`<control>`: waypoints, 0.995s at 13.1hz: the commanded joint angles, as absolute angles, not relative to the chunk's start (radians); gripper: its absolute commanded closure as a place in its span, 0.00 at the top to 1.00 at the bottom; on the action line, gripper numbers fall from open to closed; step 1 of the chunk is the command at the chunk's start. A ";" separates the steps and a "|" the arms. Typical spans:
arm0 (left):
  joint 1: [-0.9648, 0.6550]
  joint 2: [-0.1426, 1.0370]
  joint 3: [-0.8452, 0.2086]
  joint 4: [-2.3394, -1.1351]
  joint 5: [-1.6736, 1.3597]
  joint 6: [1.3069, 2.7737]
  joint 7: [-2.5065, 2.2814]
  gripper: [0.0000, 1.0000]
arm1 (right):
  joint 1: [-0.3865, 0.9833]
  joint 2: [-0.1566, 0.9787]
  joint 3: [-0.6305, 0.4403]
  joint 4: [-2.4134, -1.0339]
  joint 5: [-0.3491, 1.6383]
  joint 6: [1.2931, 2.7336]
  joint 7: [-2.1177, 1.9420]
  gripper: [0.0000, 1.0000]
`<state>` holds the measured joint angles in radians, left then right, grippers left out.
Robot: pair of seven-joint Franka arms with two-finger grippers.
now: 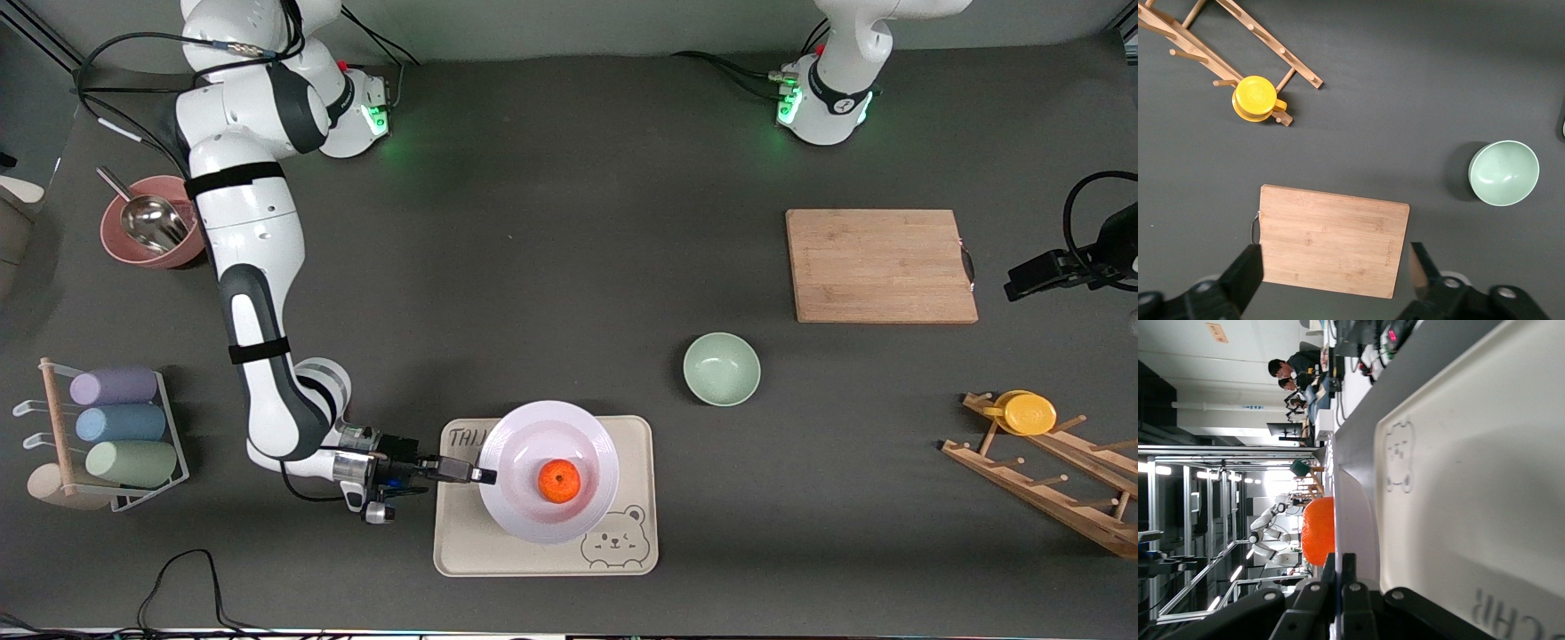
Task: Place orange and plate with both arms
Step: 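Set the plate down on the tray and open the right gripper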
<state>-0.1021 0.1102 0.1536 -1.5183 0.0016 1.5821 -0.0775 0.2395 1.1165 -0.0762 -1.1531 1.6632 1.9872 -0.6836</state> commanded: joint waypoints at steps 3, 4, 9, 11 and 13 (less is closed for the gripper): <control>-0.100 0.083 0.158 -1.567 0.026 1.575 -0.032 1.00 | 0.241 1.172 -0.072 -1.137 1.657 2.031 -0.761 0.00; -0.101 0.071 0.160 -1.578 0.029 1.571 -0.002 1.00 | 0.241 1.173 -0.072 -1.137 1.655 2.034 -0.761 0.00; -0.109 0.041 0.158 -1.582 0.028 1.514 -0.015 1.00 | 0.247 1.172 -0.074 -1.137 1.638 2.057 -0.756 0.59; -0.106 0.040 0.158 -1.580 0.028 1.513 -0.015 1.00 | 0.244 1.158 -0.074 -1.138 1.585 2.068 -0.729 0.72; -0.104 0.038 0.158 -1.571 0.026 1.488 -0.015 1.00 | 0.238 1.131 -0.074 -1.138 1.481 2.079 -0.619 0.72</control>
